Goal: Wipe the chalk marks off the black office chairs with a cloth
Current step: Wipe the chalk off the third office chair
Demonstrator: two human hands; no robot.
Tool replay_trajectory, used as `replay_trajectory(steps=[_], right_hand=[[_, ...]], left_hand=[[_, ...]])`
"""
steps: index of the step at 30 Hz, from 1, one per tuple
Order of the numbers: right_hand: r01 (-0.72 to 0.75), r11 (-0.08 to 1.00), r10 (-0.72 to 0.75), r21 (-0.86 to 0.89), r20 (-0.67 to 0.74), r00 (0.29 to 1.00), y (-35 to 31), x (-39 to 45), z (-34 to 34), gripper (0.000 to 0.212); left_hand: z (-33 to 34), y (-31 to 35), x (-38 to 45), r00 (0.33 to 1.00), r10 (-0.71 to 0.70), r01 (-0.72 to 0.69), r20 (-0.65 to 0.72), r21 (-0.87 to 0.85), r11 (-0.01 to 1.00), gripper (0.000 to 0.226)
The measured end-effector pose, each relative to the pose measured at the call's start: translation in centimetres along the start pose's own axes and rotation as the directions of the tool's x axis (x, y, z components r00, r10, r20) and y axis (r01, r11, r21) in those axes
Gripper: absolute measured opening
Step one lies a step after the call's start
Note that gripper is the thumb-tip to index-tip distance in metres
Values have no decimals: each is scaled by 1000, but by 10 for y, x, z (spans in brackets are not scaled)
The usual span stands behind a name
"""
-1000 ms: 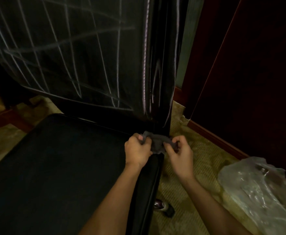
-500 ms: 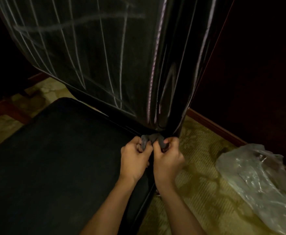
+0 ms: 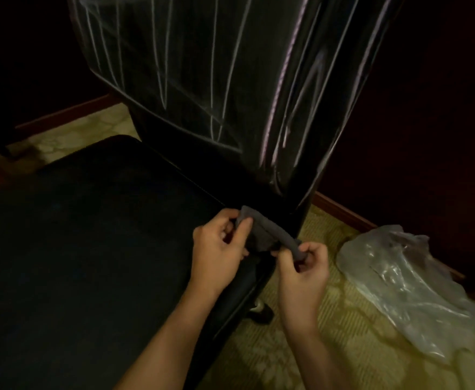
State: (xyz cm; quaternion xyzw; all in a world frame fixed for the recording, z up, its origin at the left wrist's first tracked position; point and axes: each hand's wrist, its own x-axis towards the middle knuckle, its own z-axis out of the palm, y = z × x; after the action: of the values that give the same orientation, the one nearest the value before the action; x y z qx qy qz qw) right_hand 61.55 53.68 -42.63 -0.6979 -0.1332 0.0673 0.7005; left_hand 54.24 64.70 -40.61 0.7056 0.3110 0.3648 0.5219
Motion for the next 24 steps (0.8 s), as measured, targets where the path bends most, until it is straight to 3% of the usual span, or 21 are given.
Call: replay_trajectory(steps=[3,5,9,11,13,17,20,24], right_hand=[[86,996,-84,-21,84,993,-1,-17,-20,26],[126,991,-123,-36,73,990,-5,-21,-38,25],[245,965,-236,-89,104,966,-15,-35,-79,27],[334,929,-316,-162,125,940,-26,-45,-90,27],[427,877,-416,-220,96,904,-39,-45,-88,25],[464,821,-471,-334,63,880,-40,-29,-66,25],[444,832,-450,-332,65,891,-21,-29,-60,26],[364,918,-358,-158,65,931,-7,-26,-59,36]], left_hand=[[-7,1,-16,956,148,-199,255,191,961,8],[-11,5,-25,903,182,-281,390,214,936,5],[-24,14,-39,874,128,-187,470,82,979,9],[-22,23,-49,897,97,-132,431,52,990,4],[-8,34,-57,949,105,-118,297,27,993,6],[24,31,-61,986,157,-160,50,63,985,15],[27,18,-65,974,224,-225,33,241,944,21],[27,19,-65,996,78,-90,46,388,917,27]])
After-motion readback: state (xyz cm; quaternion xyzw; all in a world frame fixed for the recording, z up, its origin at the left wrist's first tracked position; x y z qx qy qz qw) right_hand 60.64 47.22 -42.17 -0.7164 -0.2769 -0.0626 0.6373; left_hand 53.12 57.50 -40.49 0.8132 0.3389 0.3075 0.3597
